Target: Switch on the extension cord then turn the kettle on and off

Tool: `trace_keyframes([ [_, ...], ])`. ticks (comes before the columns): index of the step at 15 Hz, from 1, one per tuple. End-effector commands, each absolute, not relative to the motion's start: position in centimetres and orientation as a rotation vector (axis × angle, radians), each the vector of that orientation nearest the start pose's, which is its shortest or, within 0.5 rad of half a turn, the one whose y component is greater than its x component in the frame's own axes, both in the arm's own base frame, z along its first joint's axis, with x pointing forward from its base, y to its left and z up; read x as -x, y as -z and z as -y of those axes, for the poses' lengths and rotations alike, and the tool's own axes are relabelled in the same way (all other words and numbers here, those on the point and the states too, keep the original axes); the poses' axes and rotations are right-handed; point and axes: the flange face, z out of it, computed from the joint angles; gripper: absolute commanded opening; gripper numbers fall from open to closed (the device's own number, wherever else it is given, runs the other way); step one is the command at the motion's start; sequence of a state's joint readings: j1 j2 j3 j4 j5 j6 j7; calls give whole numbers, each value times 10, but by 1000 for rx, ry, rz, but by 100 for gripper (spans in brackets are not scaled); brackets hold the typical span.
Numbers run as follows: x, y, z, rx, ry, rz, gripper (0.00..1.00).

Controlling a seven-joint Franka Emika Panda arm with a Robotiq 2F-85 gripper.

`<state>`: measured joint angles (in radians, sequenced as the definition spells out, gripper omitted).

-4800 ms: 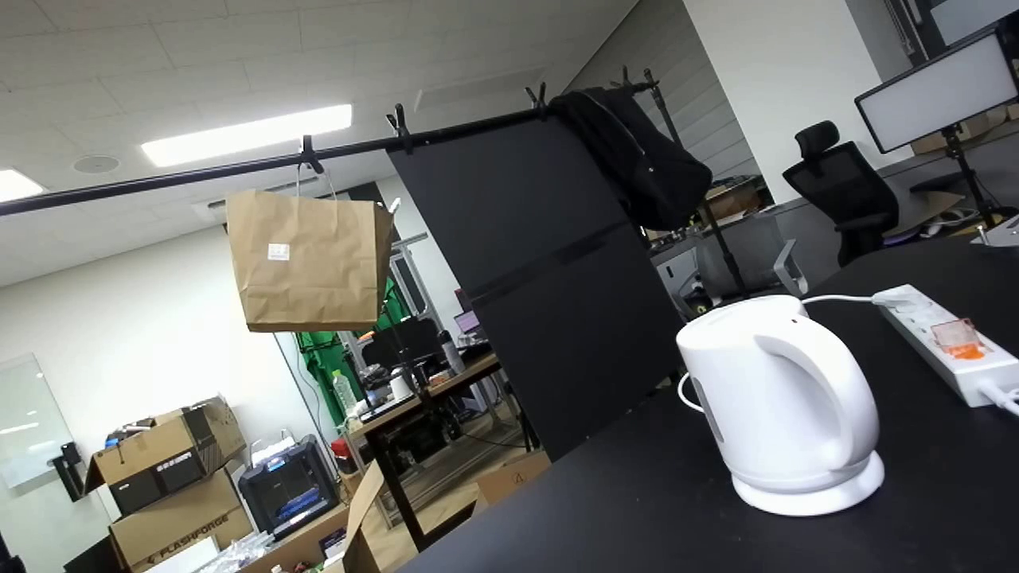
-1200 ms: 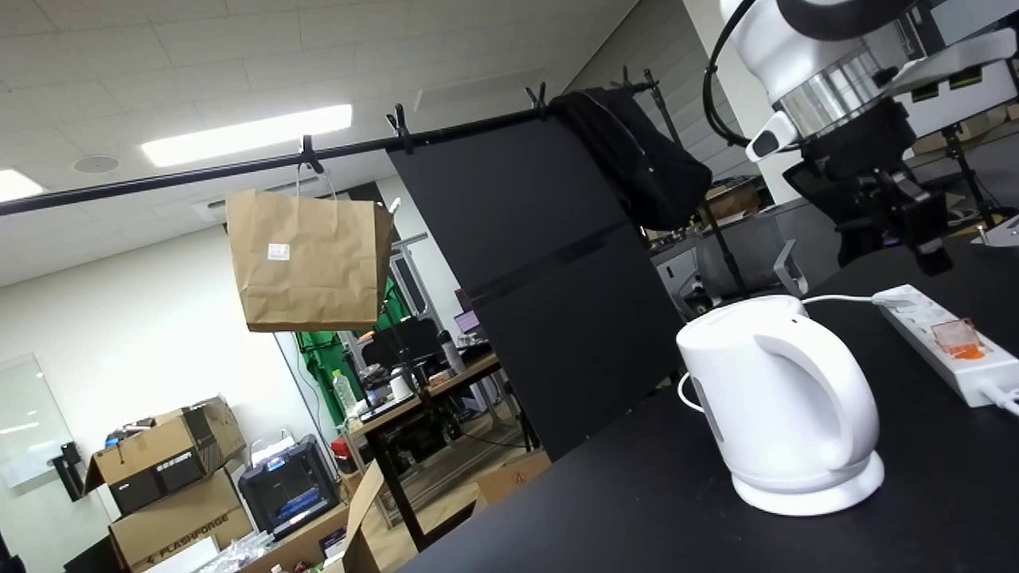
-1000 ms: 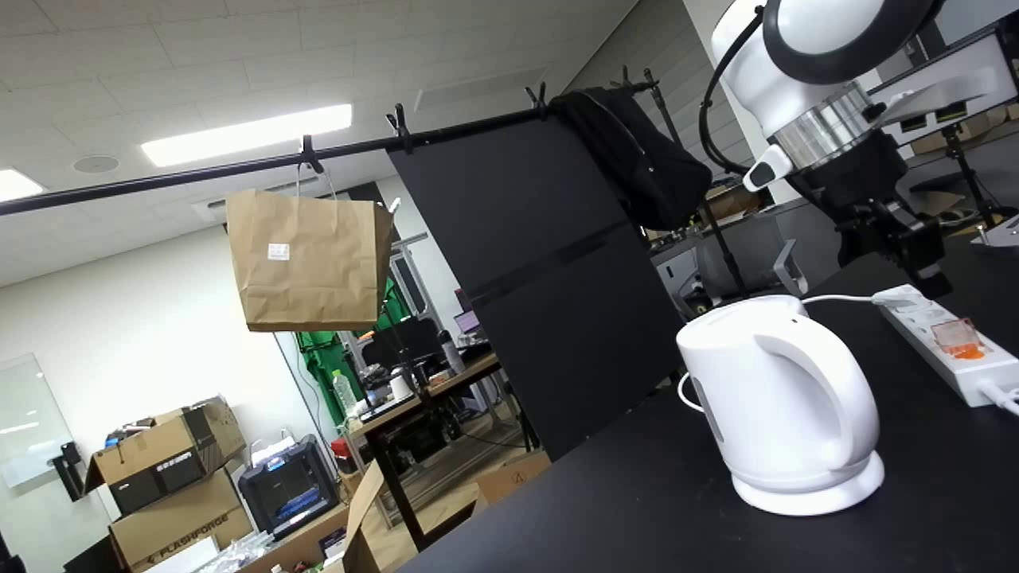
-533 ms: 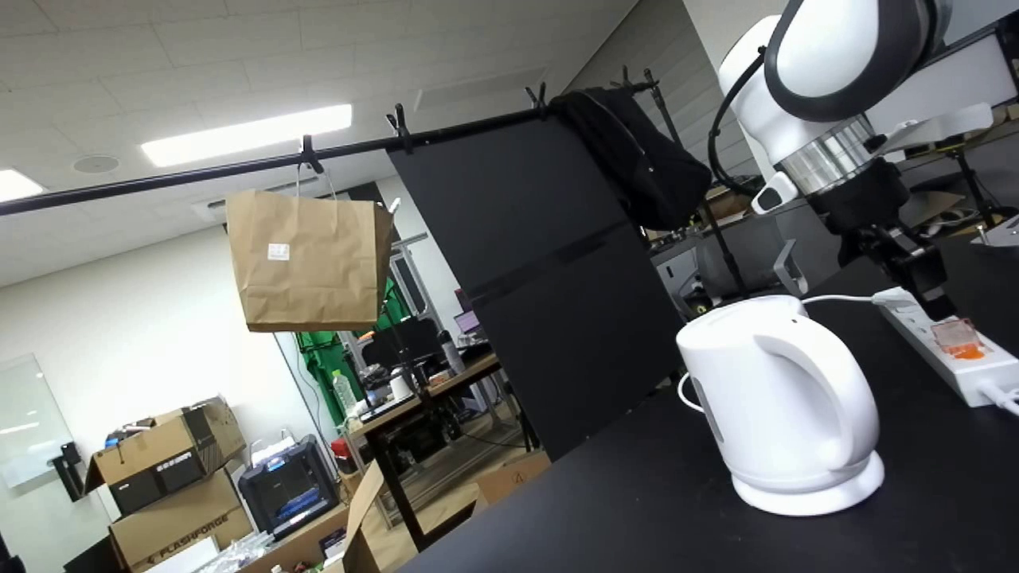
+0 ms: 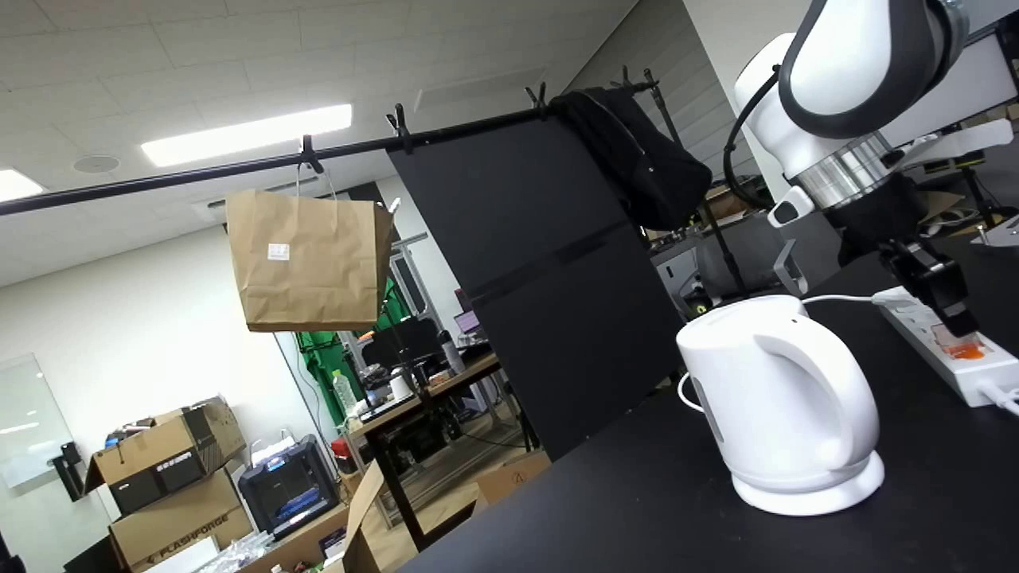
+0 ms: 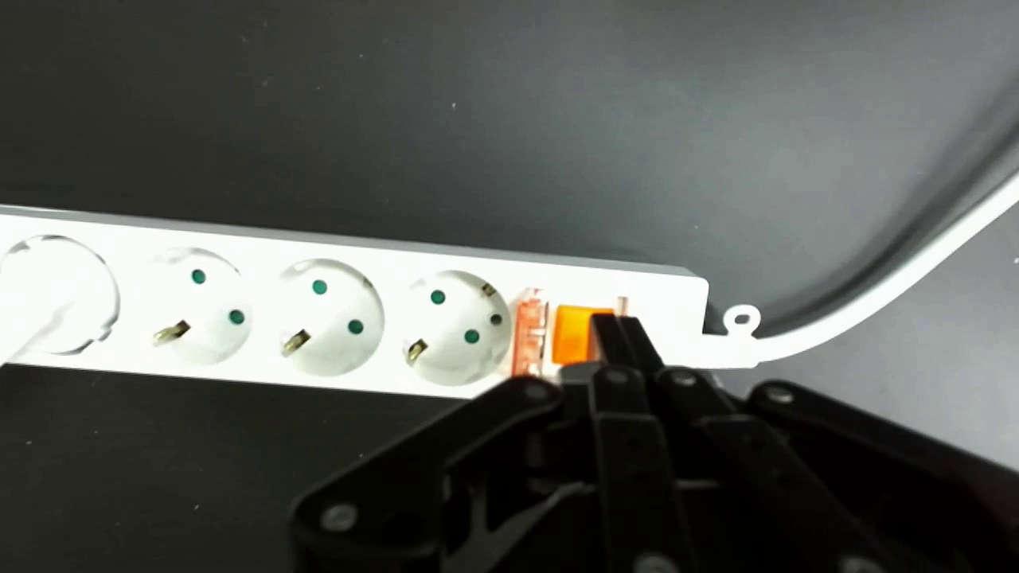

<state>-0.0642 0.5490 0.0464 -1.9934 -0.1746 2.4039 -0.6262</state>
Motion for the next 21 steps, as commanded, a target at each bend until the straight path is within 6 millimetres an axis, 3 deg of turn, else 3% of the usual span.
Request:
trace_keyframes([
  [1,-595,-167,16,2943,-222,1122,0],
  [21,-595,-155,14,2931,-161,1119,0],
])
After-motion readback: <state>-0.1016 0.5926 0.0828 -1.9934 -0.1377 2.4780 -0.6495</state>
